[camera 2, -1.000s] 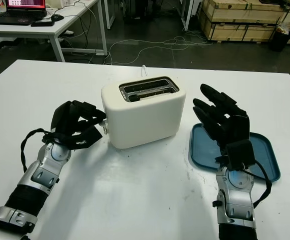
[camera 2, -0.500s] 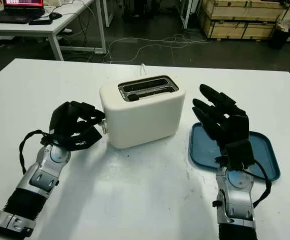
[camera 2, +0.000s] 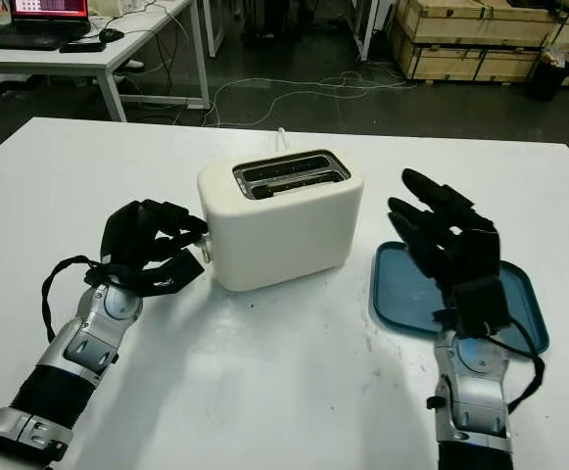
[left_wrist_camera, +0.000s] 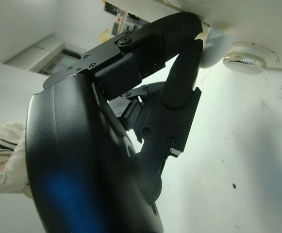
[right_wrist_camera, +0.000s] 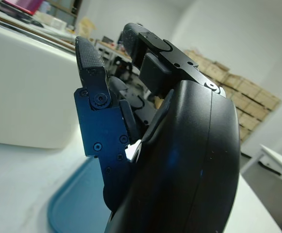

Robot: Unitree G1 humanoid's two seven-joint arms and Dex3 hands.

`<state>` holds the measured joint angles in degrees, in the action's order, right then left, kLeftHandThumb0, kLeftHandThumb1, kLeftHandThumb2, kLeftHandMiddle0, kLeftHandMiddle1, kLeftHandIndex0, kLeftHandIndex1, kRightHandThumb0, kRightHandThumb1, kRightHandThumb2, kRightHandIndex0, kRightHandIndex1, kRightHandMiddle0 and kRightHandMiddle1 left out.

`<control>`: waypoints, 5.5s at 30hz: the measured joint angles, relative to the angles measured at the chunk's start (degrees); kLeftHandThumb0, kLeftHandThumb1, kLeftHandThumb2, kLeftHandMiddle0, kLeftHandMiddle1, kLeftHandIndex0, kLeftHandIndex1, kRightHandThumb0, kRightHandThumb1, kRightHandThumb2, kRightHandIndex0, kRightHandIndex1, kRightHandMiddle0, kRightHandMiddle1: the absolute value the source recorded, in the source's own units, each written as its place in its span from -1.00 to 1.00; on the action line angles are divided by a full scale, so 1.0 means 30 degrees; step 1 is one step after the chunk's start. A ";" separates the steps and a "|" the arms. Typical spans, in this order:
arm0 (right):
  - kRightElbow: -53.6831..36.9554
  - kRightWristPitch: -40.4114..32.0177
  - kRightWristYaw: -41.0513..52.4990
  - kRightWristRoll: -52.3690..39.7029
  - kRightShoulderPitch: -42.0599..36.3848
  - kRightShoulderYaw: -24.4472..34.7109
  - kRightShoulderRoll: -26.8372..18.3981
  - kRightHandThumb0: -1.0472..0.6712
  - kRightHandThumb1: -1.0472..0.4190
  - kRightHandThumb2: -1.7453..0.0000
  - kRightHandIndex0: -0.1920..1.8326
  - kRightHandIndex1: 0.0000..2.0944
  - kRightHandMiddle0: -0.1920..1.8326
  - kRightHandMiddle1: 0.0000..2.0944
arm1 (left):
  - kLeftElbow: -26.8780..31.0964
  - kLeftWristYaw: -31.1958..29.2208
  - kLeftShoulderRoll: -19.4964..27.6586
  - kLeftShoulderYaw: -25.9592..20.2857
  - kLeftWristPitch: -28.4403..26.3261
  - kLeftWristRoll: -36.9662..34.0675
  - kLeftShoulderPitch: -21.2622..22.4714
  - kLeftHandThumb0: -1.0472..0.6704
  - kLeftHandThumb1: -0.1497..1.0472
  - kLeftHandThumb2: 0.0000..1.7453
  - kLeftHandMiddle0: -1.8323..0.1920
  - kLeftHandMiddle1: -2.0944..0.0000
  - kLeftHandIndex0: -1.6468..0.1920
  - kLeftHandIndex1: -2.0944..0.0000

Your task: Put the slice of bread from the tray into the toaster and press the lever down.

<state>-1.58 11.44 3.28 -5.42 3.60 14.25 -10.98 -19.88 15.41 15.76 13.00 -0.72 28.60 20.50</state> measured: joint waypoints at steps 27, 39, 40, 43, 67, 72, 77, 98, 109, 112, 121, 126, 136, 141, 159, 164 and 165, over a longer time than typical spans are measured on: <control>-0.0007 0.0000 0.0213 0.0034 0.0010 0.0209 -0.0125 -0.37 -0.72 1.00 0.13 -1.00 0.05 -1.00 | 0.2341 -0.0005 0.0171 0.0601 -0.2504 0.0867 -0.0648 0.44 0.70 -1.00 0.04 0.11 -0.45 1.00; -0.0007 0.0000 0.0273 0.0031 0.0010 0.0182 -0.0123 -0.38 -0.72 1.00 0.13 -1.00 0.04 -1.00 | 0.2775 -0.0016 0.0233 0.0688 -0.2997 0.0864 -0.0762 0.42 0.69 -1.00 -0.03 0.02 -0.47 0.99; -0.0007 -0.0001 0.0285 0.0027 0.0010 0.0160 -0.0123 -0.38 -0.72 1.00 0.13 -1.00 0.04 -1.00 | 0.2836 -0.0016 0.0257 0.0706 -0.3004 0.0864 -0.0803 0.42 0.66 -1.00 -0.04 0.01 -0.48 0.98; -0.0007 0.0000 0.0354 0.0008 0.0020 0.0064 -0.0111 -0.38 -0.72 1.00 0.14 -0.99 0.04 -1.00 | 0.2957 -0.0016 0.0472 0.0884 -0.2991 0.0898 -0.0848 0.41 0.65 -0.99 -0.02 -0.04 -0.47 0.99; -0.0005 -0.0002 0.0324 -0.0003 0.0029 -0.0454 -0.0021 -0.35 -0.73 1.00 0.11 -1.00 0.01 -1.00 | 0.6524 -0.3520 0.2749 0.1393 -0.3110 0.2100 -0.1567 0.49 0.52 -1.00 -0.08 -0.10 -0.57 0.97; -0.0007 -0.0037 0.0323 -0.0030 0.0025 -0.0464 -0.0015 -0.35 -0.73 1.00 0.11 -1.00 0.01 -1.00 | 0.6402 -0.3591 0.3548 0.1257 -0.1928 0.2358 -0.1439 0.50 0.42 -1.00 -0.07 -0.30 -0.61 0.96; -0.0006 -0.0040 0.0324 -0.0016 0.0025 -0.0508 -0.0015 -0.34 -0.73 1.00 0.11 -1.00 0.01 -1.00 | 0.6393 -0.4469 0.3969 0.0851 -0.1556 0.2358 -0.1032 0.48 0.45 -0.99 -0.07 -0.24 -0.59 0.97; -0.0002 -0.0102 0.0404 -0.0052 0.0024 -0.0659 0.0018 -0.27 -0.72 1.00 0.12 -1.00 0.01 -1.00 | 0.6992 -0.5431 0.4352 -0.0290 -0.0346 0.2569 -0.0790 0.37 0.45 -0.99 -0.13 -0.09 -0.61 0.98; 0.0033 -0.0102 0.0509 -0.0052 0.0027 -0.0787 0.0033 -0.29 -0.73 1.00 0.12 -1.00 0.01 -1.00 | 0.8918 -0.5595 0.4362 -0.1562 -0.0366 0.2924 -0.0740 0.19 0.53 -0.99 -0.17 0.08 -0.60 0.99; 0.0034 -0.0102 0.0520 -0.0054 0.0027 -0.0794 0.0033 -0.29 -0.73 1.00 0.11 -1.00 0.01 -1.00 | 0.9192 -0.5670 0.4406 -0.1799 -0.0259 0.2920 -0.0602 0.18 0.52 -1.00 -0.20 0.09 -0.62 0.98; 0.0036 -0.0101 0.0526 -0.0081 0.0027 -0.0798 0.0034 -0.27 -0.73 1.00 0.12 -1.00 0.01 -1.00 | 0.9200 -0.5944 0.4582 -0.2012 0.0734 0.2760 0.0116 0.12 0.51 -0.99 -0.26 0.15 -0.64 0.98; 0.0049 -0.0100 0.0505 -0.0037 0.0024 -0.0798 0.0032 -0.26 -0.73 1.00 0.13 -1.00 0.01 -1.00 | 0.8766 -0.7217 0.4868 -0.1787 0.1519 0.2749 0.1130 0.02 0.54 -0.99 -0.32 0.22 -0.67 0.97; 0.0050 -0.0100 0.0489 -0.0042 0.0024 -0.0797 0.0034 -0.28 -0.72 1.00 0.13 -0.99 0.02 -1.00 | 0.7617 -1.0325 0.6343 -0.1566 0.2565 0.2320 0.2875 -0.07 0.43 -1.00 -0.42 0.37 -0.71 0.98; 0.0050 -0.0099 0.0489 -0.0044 0.0024 -0.0797 0.0035 -0.29 -0.72 1.00 0.14 -0.99 0.02 -1.00 | 0.6962 -1.0828 0.6798 -0.1401 0.2999 0.2274 0.3337 -0.03 0.42 -0.99 -0.46 0.38 -0.73 0.97; 0.0172 -0.0102 0.0478 -0.0086 -0.0041 -0.0831 0.0132 -0.30 -0.72 1.00 0.15 -1.00 0.03 -1.00 | 0.4115 -1.5412 0.9997 -0.1760 0.4597 0.0205 0.5071 0.01 0.44 -1.00 -0.35 0.41 -0.66 1.00; 0.0171 -0.0102 0.0475 -0.0087 -0.0058 -0.0822 0.0146 -0.31 -0.72 1.00 0.15 -1.00 0.03 -1.00 | 0.3383 -1.6700 1.0002 -0.0900 0.5376 -0.0003 0.5835 -0.07 0.48 -0.99 -0.33 0.47 -0.62 0.99; 0.0171 -0.0102 0.0476 -0.0089 -0.0059 -0.0821 0.0153 -0.31 -0.72 1.00 0.15 -1.00 0.03 -1.00 | 0.3187 -1.6795 0.9998 -0.0804 0.5622 -0.0015 0.5928 -0.09 0.48 -0.99 -0.32 0.48 -0.62 0.99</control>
<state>-1.07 11.14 4.71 -5.68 3.42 11.79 -10.52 -10.32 -34.98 45.76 10.59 16.14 28.56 38.28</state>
